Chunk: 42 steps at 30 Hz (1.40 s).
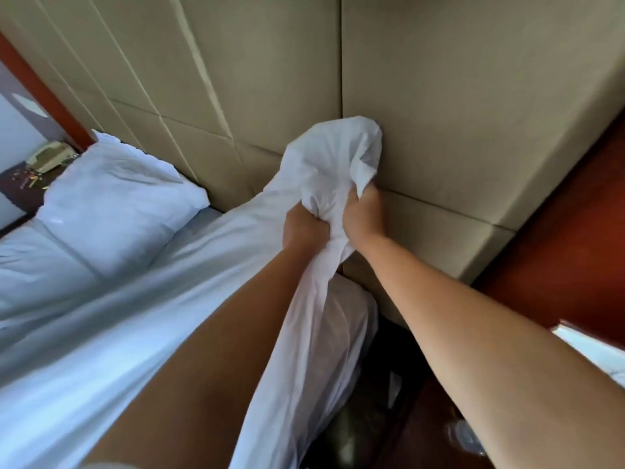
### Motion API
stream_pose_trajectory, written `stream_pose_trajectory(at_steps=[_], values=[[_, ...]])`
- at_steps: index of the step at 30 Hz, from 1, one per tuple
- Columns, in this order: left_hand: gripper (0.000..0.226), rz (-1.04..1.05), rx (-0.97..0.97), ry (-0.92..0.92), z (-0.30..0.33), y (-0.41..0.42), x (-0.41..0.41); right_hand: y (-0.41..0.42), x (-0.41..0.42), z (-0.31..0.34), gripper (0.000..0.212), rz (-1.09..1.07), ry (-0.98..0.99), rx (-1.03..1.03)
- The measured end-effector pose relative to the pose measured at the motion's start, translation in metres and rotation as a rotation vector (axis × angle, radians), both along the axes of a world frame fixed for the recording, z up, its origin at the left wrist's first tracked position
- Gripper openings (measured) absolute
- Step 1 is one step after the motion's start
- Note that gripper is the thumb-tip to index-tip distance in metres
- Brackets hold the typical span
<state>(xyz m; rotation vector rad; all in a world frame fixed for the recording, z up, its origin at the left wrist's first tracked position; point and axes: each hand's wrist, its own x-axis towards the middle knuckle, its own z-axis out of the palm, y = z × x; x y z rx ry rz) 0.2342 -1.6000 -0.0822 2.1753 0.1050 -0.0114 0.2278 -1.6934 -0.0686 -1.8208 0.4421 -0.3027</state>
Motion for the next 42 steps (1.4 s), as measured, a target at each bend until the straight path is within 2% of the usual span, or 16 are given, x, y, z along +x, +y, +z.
stream_pose_trajectory(at_steps=[4, 8, 10, 12, 15, 23, 29, 36, 42], values=[[0.036, -0.247, 0.124, 0.312, -0.102, 0.008, -0.03, -0.014, -0.03, -0.095, 0.039, -0.057, 0.414, -0.116], [0.066, -0.534, 0.172, 0.671, -0.183, 0.017, -0.075, -0.023, -0.071, -0.186, 0.041, 0.069, 0.877, -0.188], [0.069, -0.692, 0.3, 0.814, -0.205, 0.024, -0.099, -0.018, -0.091, -0.212, 0.047, 0.131, 0.991, -0.165], [0.063, -0.715, 0.397, 0.843, -0.213, 0.035, -0.116, -0.01, -0.1, -0.219, 0.049, 0.213, 1.045, -0.178], [0.062, -0.549, 0.438, 0.844, -0.207, 0.063, -0.135, 0.01, -0.102, -0.212, 0.046, 0.356, 1.009, -0.233], [0.059, -0.187, 0.67, 0.673, -0.137, 0.183, -0.167, 0.116, -0.101, -0.143, 0.054, 0.818, 0.788, -0.326], [0.053, 0.063, 0.675, 0.615, -0.079, 0.261, -0.223, 0.209, -0.132, -0.088, 0.055, 1.079, 0.635, -0.449], [0.049, 0.349, 0.633, 0.578, -0.035, 0.36, -0.349, 0.322, -0.217, -0.046, 0.047, 1.344, 0.453, -0.712], [0.046, 0.59, 0.609, 0.578, -0.006, 0.44, -0.496, 0.425, -0.337, -0.013, 0.049, 1.511, 0.279, -0.757]])
